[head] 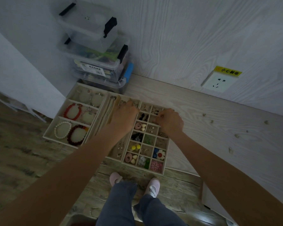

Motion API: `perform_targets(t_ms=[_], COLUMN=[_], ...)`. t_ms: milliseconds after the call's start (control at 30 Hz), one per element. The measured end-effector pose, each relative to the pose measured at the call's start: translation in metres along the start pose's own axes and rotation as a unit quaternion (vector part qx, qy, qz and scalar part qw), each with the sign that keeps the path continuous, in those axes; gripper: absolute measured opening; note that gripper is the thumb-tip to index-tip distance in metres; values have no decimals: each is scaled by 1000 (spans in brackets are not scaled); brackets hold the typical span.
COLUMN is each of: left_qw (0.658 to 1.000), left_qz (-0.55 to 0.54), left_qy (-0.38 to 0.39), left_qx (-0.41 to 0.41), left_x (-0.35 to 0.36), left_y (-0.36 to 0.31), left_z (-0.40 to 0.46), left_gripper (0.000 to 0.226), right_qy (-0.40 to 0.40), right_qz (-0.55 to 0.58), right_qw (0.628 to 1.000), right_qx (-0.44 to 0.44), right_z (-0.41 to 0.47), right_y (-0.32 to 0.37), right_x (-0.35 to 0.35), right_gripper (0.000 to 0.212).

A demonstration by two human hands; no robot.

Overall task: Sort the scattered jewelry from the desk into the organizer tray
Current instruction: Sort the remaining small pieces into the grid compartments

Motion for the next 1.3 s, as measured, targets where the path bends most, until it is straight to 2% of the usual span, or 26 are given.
perform_targets(t_ms=[167,400,567,667,800,933,1000,1167,1300], left_qw=[999,991,983,976,979,966,964,974,970], left_qz=[5,-47,-78,-70,-142,-255,-263,-226,-240], left_qy=[-34,-67,28,67,21,-31,-39,-26,-30], left_qx=[14,104,166,194,145,23,-8,-9,-16], left_x=[-5,-7,14,30,42,54,57,54,54], left_y=[-25,-94,-156,-184,-197,-195,-196,-204,-208], left_z=[4,34,66,85,115,132,137,145,146], left_gripper=[35,31,46,55,43,29,22,16,20], right_qy=[-26,-36,-98,-105,-82,-81,-89,-86,-84], right_qz=[45,80,102,89,127,111,84,55,97], right_qw=[999,995,990,989,986,990,992,995,991], right_qx=[-13,-42,11,46,65,33,24,23,42], right_z=[-3,5,18,31,48,59,63,69,73], right_y=[-10,-66,-131,-156,-166,-161,-161,-164,-169], right_x=[-19,-48,-69,-75,-75,-75,-76,-76,-77], right_gripper=[20,20,28,37,42,25,15,13,14])
Point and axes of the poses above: each hand's wrist, its own z-axis towards the middle knuckle, its own x-axis out of the palm, y = z × x, the point moved 4 cm from there along z, towards the middle knuckle, and after that the axes turned 9 degrees about x, right-handed, at the moved point
